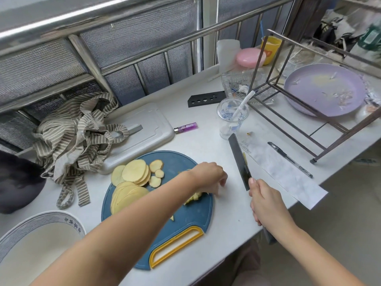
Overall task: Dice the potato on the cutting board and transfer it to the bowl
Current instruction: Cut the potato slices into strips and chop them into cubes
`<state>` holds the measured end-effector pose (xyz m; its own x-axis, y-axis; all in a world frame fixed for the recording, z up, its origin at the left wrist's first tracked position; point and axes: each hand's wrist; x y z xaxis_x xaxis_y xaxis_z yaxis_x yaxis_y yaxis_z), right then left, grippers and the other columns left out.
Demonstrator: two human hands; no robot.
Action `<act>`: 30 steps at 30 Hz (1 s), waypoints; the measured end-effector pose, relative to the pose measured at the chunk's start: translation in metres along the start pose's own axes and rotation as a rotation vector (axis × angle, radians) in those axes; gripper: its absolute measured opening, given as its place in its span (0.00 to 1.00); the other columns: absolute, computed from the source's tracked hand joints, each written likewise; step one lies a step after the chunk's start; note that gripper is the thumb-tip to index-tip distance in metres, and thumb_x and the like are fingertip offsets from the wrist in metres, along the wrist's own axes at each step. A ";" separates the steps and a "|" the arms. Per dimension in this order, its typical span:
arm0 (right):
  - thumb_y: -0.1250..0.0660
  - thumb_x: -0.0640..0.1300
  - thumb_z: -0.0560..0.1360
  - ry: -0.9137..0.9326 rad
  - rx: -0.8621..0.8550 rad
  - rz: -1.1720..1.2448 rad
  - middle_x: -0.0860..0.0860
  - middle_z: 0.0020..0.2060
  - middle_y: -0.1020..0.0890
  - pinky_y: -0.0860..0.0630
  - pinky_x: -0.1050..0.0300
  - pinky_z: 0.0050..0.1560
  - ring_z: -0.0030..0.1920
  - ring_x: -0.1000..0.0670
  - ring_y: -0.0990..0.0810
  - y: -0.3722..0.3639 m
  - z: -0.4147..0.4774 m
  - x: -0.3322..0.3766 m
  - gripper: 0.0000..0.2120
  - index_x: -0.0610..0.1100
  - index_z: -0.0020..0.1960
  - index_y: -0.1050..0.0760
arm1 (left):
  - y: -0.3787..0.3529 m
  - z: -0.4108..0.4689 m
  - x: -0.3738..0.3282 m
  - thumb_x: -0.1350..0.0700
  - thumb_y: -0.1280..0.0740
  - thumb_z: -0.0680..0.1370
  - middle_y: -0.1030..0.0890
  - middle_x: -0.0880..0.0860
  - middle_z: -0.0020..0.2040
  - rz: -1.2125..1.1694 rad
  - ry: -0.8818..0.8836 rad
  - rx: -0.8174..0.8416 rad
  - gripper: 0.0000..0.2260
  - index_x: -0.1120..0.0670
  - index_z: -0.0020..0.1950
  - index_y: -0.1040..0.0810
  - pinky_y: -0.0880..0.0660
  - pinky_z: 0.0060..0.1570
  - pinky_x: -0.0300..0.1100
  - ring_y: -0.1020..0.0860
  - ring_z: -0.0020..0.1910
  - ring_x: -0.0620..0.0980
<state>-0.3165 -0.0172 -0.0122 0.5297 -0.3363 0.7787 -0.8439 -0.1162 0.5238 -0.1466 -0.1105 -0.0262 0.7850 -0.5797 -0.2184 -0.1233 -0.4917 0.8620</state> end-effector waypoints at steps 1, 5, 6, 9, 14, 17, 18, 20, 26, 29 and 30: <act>0.49 0.54 0.82 -0.008 0.001 0.009 0.43 0.29 0.29 0.30 0.53 0.23 0.27 0.45 0.32 0.002 0.001 -0.002 0.23 0.35 0.42 0.32 | 0.000 0.003 0.001 0.56 0.31 0.75 0.23 0.53 0.57 -0.016 0.002 0.018 0.14 0.54 0.60 0.23 0.30 0.49 0.42 0.27 0.57 0.54; 0.49 0.55 0.82 -0.022 0.011 0.020 0.44 0.29 0.29 0.32 0.54 0.23 0.27 0.46 0.32 0.008 0.005 -0.008 0.23 0.36 0.42 0.32 | 0.005 0.015 0.005 0.61 0.34 0.75 0.21 0.54 0.56 0.004 -0.033 0.062 0.12 0.55 0.58 0.22 0.28 0.49 0.44 0.24 0.55 0.56; 0.49 0.55 0.82 -0.022 0.014 0.019 0.44 0.28 0.30 0.32 0.54 0.24 0.27 0.46 0.33 0.009 0.005 -0.009 0.23 0.36 0.42 0.32 | 0.007 0.016 0.006 0.61 0.34 0.76 0.22 0.54 0.56 0.015 -0.043 0.073 0.12 0.55 0.58 0.22 0.28 0.49 0.44 0.24 0.55 0.56; 0.49 0.56 0.82 -0.017 0.020 0.027 0.45 0.28 0.30 0.31 0.51 0.27 0.27 0.46 0.33 0.009 0.007 -0.009 0.24 0.36 0.42 0.33 | 0.012 0.019 0.013 0.60 0.32 0.76 0.23 0.55 0.57 0.025 -0.049 0.107 0.12 0.56 0.60 0.24 0.29 0.49 0.44 0.24 0.54 0.55; 0.49 0.56 0.82 -0.013 0.033 0.019 0.45 0.28 0.30 0.28 0.46 0.30 0.27 0.46 0.32 0.004 0.006 -0.008 0.24 0.37 0.42 0.32 | 0.016 0.021 0.018 0.61 0.33 0.76 0.23 0.56 0.56 0.072 -0.029 0.137 0.11 0.57 0.58 0.24 0.31 0.46 0.44 0.24 0.53 0.56; 0.49 0.56 0.82 -0.016 0.035 0.014 0.46 0.28 0.30 0.27 0.44 0.32 0.28 0.45 0.32 0.002 0.006 -0.008 0.24 0.37 0.41 0.32 | 0.018 0.020 0.017 0.61 0.34 0.76 0.23 0.56 0.56 0.093 -0.025 0.147 0.12 0.58 0.59 0.24 0.33 0.43 0.43 0.25 0.53 0.56; 0.49 0.56 0.82 -0.014 0.034 0.012 0.46 0.28 0.30 0.27 0.44 0.33 0.28 0.45 0.33 0.001 0.006 -0.008 0.23 0.38 0.41 0.33 | 0.019 0.019 0.017 0.62 0.34 0.76 0.23 0.55 0.56 0.099 -0.032 0.136 0.12 0.58 0.59 0.24 0.33 0.42 0.42 0.25 0.53 0.56; 0.49 0.56 0.82 -0.007 0.029 0.011 0.46 0.28 0.29 0.27 0.45 0.33 0.28 0.45 0.32 0.001 0.005 -0.007 0.22 0.40 0.39 0.34 | 0.021 0.014 0.017 0.64 0.36 0.75 0.24 0.55 0.56 0.119 -0.064 0.112 0.12 0.57 0.58 0.24 0.33 0.41 0.42 0.24 0.52 0.55; 0.49 0.56 0.82 0.015 0.042 0.000 0.46 0.28 0.30 0.29 0.49 0.32 0.28 0.46 0.33 -0.004 0.002 -0.004 0.22 0.41 0.38 0.36 | 0.012 -0.010 0.022 0.63 0.39 0.75 0.20 0.53 0.53 0.119 -0.045 0.156 0.13 0.53 0.55 0.20 0.24 0.48 0.47 0.22 0.51 0.55; 0.49 0.55 0.82 0.036 0.063 -0.019 0.47 0.28 0.30 0.30 0.51 0.30 0.27 0.47 0.33 -0.010 0.000 0.001 0.21 0.41 0.38 0.36 | 0.013 -0.022 0.021 0.61 0.41 0.76 0.19 0.52 0.55 0.029 0.016 0.104 0.15 0.53 0.59 0.20 0.24 0.52 0.46 0.22 0.53 0.53; 0.49 0.55 0.82 0.055 0.069 -0.040 0.48 0.27 0.30 0.30 0.51 0.30 0.27 0.48 0.33 -0.011 -0.001 0.004 0.21 0.42 0.37 0.36 | 0.016 -0.027 0.021 0.61 0.41 0.76 0.19 0.51 0.55 0.001 0.036 0.066 0.16 0.52 0.60 0.20 0.24 0.52 0.45 0.22 0.54 0.52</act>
<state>-0.3050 -0.0166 -0.0152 0.5656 -0.2787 0.7762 -0.8247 -0.1935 0.5314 -0.1157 -0.1130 -0.0047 0.8057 -0.5576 -0.1998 -0.1635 -0.5336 0.8298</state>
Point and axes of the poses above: each hand's wrist, its own z-axis towards the middle knuckle, its own y-axis out of the back of the hand, x = y × z
